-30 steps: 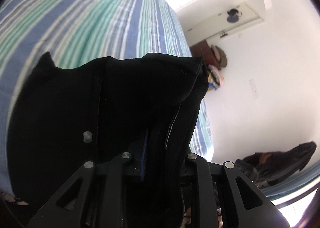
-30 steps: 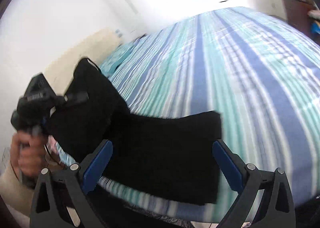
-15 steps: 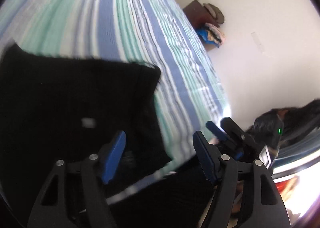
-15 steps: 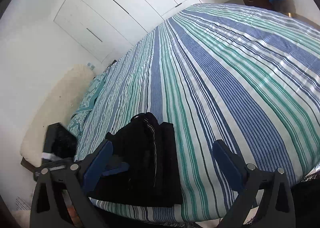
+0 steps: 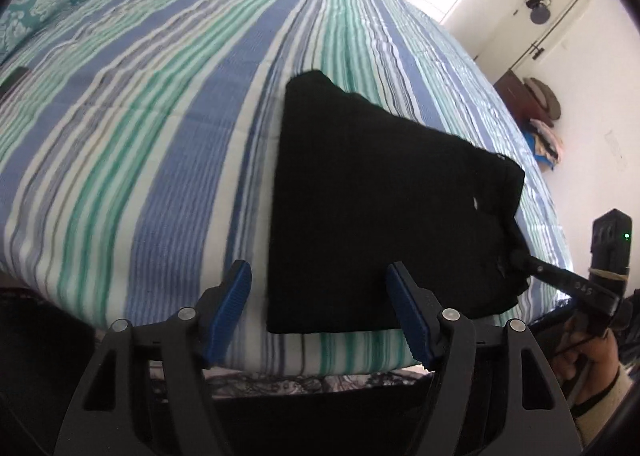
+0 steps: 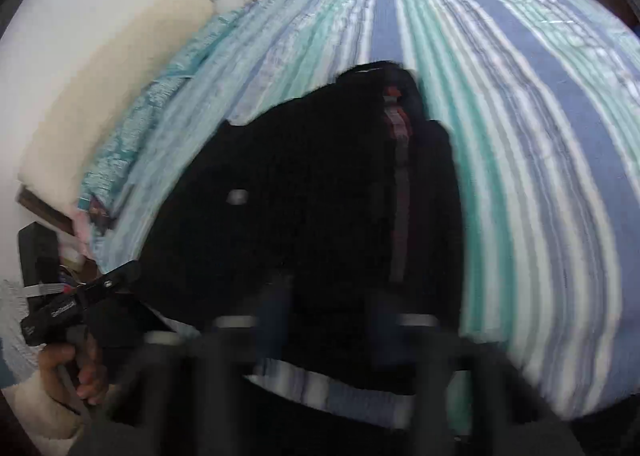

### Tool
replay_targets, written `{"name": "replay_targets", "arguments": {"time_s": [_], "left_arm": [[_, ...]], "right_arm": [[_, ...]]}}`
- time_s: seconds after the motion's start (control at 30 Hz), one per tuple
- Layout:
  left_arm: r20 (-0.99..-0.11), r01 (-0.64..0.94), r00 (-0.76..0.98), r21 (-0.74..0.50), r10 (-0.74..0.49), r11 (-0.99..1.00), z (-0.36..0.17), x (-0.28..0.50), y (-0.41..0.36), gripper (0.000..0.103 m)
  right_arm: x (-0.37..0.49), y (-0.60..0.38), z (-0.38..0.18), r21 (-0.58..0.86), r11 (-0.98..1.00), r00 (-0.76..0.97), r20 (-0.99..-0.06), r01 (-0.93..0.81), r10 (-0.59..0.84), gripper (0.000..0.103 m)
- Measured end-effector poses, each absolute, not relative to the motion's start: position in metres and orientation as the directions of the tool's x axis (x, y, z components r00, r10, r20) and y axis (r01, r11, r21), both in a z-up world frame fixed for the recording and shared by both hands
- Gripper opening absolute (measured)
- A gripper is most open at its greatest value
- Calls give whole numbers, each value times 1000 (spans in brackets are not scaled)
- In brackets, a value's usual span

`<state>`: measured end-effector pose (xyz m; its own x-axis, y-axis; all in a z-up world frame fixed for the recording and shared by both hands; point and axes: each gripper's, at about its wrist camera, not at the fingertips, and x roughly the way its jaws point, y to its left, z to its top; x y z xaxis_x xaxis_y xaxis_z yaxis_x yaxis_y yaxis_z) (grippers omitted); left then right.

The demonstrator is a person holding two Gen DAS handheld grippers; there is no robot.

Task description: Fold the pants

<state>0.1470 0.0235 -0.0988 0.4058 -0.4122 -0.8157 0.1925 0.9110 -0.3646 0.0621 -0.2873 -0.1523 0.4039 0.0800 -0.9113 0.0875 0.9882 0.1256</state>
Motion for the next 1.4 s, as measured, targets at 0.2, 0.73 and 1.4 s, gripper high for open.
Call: {"name": "replay_targets", "arguments": {"time_s": [0.2,0.73,1.4], "left_arm": [[-778,237,474,-338,-412,911,-83,136,28,72],[-791,524,568,136,-226,841,-118,122,-78,74],[-869,531,436,39,-234,847,-116,130,-91,74]], "right_arm": [[41,-287,-115,23,997,476,-879,68,-12,12],[59,-277,-69,-53,997,602,-795,63,-80,40],[49,-246,-123,-44,997,378,-926,-61,-17,29]]}}
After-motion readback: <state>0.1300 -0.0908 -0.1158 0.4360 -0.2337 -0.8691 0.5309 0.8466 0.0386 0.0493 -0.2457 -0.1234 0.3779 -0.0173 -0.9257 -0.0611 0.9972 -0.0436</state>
